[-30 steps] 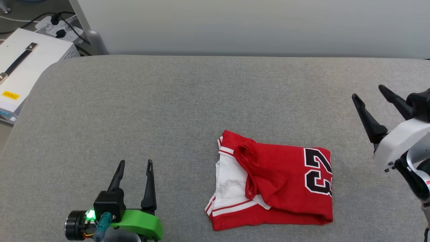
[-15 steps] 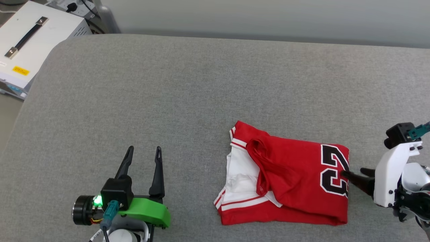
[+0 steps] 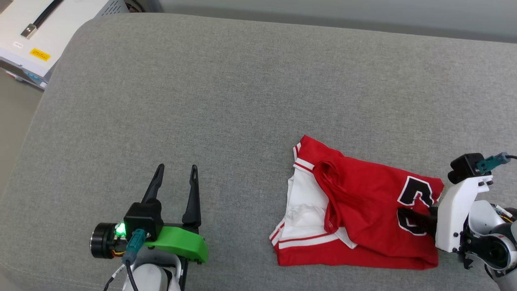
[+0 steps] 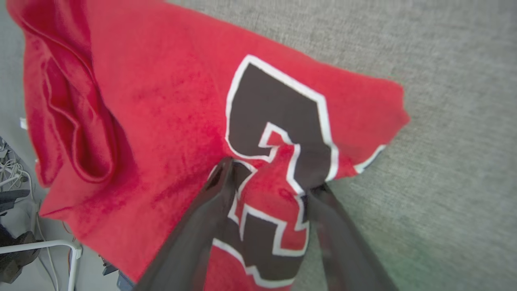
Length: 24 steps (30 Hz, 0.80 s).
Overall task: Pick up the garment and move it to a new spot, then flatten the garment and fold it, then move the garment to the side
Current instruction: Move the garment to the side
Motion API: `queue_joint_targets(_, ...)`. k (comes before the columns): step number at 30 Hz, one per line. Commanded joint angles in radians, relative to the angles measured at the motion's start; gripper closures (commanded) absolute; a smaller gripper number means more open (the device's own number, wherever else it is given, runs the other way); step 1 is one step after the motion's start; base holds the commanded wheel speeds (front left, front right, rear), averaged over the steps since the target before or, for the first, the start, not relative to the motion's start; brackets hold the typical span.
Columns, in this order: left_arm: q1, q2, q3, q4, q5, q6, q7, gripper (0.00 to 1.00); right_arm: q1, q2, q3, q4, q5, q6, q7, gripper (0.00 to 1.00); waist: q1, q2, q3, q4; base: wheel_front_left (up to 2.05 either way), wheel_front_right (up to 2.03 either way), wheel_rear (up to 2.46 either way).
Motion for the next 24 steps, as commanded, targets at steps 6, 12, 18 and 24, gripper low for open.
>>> queue_joint_targets(6,0.007,-0.006,0.017,0.013,-0.001,0.003,-0.006,0.00,-0.054,-0.023,0.058,-0.037,-0.028,-0.001,-0.119,1.00,0.0000,0.0000,-0.045,-0.043,0.00,0.00,0.00)
queue_joint_targets(12,0.023,-0.001,0.032,0.011,0.003,-0.005,-0.006,0.00,-0.117,-0.104,0.115,-0.135,-0.068,-0.001,-0.172,1.00,0.0000,0.0000,-0.079,-0.131,0.00,0.00,0.00)
queue_joint_targets(18,0.032,0.003,0.052,-0.008,0.004,-0.009,-0.006,0.00,-0.155,-0.184,0.165,-0.219,-0.079,-0.001,-0.170,1.00,0.0000,0.0000,-0.088,-0.253,0.00,0.00,0.00)
queue_joint_targets(24,0.015,0.005,0.057,-0.027,0.017,-0.009,-0.006,0.00,-0.182,-0.237,0.137,-0.212,-0.094,-0.001,-0.193,1.00,0.0000,0.0000,-0.042,-0.357,0.00,0.00,0.00)
